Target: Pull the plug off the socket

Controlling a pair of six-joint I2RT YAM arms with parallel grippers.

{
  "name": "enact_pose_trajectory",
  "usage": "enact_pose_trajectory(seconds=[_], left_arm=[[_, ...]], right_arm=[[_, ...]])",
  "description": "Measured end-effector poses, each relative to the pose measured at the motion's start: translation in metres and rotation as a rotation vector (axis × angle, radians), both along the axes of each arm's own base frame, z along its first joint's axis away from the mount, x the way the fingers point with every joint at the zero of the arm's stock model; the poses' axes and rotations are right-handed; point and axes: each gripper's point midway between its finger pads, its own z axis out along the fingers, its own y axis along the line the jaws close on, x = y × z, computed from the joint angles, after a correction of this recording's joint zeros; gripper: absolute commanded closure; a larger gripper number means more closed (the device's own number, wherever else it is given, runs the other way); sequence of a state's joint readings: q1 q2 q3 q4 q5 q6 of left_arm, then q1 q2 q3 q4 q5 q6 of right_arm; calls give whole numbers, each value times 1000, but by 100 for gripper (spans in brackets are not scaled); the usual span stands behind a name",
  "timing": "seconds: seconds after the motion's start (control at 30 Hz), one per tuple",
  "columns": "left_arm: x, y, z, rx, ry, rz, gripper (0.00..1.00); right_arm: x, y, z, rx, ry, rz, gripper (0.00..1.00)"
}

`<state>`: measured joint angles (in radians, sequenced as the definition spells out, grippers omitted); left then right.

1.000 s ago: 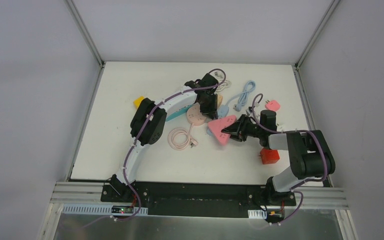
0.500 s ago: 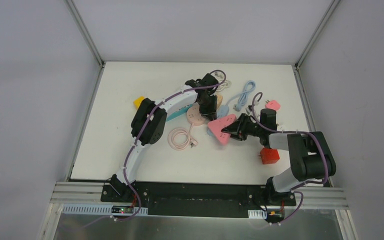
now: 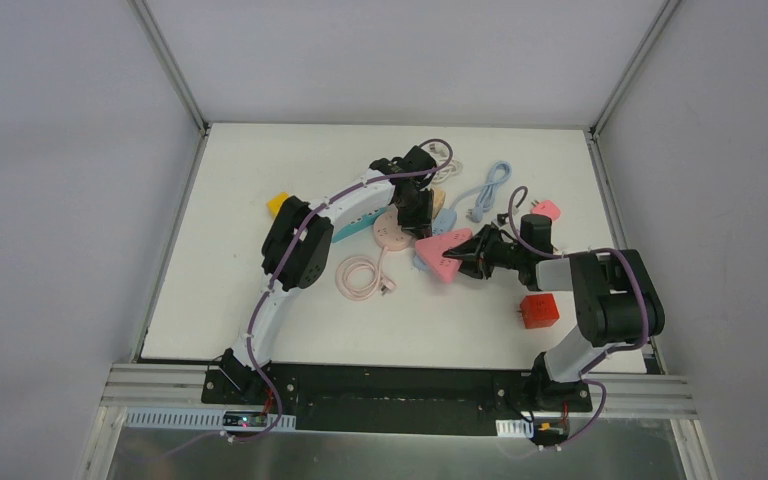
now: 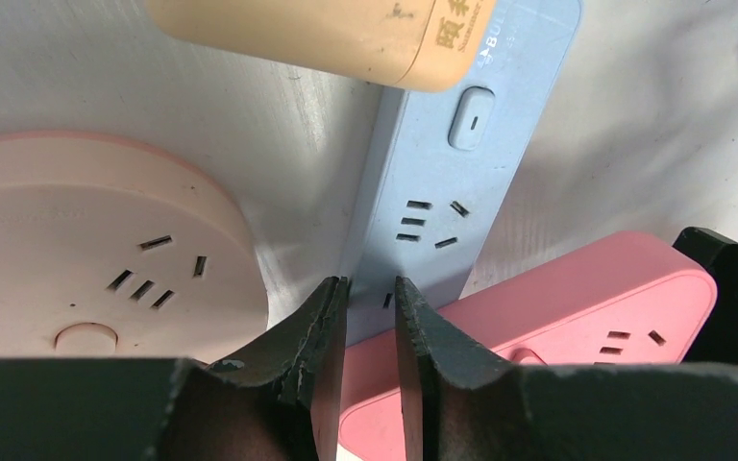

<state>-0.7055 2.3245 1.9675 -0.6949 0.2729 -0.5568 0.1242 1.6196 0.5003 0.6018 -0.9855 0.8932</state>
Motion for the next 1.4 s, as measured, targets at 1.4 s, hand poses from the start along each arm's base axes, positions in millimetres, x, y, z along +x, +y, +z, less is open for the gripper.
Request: enact_pose_trajectory(seconds=[1.4], left_arm=[[-10, 2, -6, -2, 44, -27, 79]], right_arm=[[-16, 2, 14, -125, -170, 132, 100]])
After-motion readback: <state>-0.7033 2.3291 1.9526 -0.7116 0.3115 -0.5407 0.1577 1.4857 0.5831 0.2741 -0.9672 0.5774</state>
